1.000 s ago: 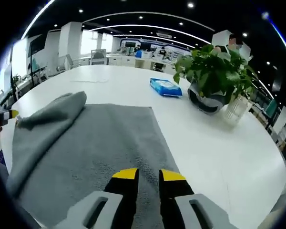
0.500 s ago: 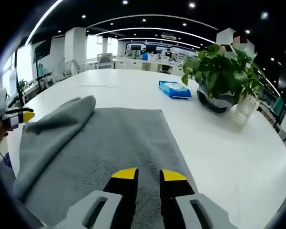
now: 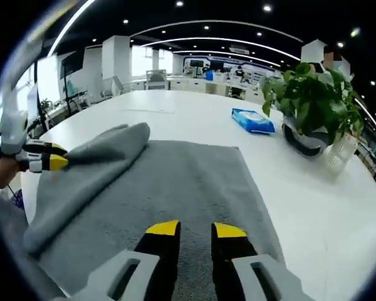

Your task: Open the folded towel by lifting each exposed corner and separating the folded layers until the towel lies flat within the target outline without major curled edges

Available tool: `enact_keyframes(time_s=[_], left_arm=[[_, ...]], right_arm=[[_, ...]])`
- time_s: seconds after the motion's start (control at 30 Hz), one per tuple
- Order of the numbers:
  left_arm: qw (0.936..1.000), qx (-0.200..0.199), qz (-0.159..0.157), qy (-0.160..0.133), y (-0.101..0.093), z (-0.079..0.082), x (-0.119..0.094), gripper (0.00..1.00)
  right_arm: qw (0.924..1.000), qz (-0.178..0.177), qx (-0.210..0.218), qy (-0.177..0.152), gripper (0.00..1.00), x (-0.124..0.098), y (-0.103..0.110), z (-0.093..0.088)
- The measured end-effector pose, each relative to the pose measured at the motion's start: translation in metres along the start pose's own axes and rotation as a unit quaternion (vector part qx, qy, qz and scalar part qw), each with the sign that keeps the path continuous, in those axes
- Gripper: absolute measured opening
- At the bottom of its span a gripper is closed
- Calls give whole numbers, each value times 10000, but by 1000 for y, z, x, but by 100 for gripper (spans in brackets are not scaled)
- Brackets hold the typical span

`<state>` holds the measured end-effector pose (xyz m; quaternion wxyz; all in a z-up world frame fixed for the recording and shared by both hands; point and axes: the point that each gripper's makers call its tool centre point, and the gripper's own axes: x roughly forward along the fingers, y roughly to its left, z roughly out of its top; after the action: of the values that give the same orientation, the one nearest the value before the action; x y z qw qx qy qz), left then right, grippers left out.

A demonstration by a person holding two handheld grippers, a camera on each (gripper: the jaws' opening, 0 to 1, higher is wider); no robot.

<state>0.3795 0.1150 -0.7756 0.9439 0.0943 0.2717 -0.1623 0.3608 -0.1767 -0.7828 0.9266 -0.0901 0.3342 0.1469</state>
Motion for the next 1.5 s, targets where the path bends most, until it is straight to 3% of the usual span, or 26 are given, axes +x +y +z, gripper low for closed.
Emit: enact_keyframes(time_s=[0.13,0.27,0.3,0.33,0.4,0.83,0.93,1.07,1.5], left_arm=[[9998,-76,28,183,1,-8,1,20],[9993,-41,94,370,2,-17,3,18],[9991,-34,109,413,3,-19,3,17],[9990,-26,119,434,3,-20,3,16],[9989,-40,131,458,4,-21,3,15],[9991,98,188,367,8,-26,3,13],[9989,39,290,378,15,-28,2,13],[9977,-324,443,389,27,-32,-2,13],[9934,-492,901,518,50,-40,-11,13]], right_arm=[[9995,59,-194,237,12,4,6,-10],[9947,31,-818,616,9,9,8,-27],[9950,47,-919,394,8,11,12,-20],[9944,51,-905,551,5,9,13,-24],[9951,77,-830,525,0,10,16,-24],[9974,79,-560,454,0,10,11,-25],[9985,71,-356,420,0,10,8,-25],[9986,49,-313,416,0,10,7,-25],[9979,-260,-375,458,0,8,-10,-28]])
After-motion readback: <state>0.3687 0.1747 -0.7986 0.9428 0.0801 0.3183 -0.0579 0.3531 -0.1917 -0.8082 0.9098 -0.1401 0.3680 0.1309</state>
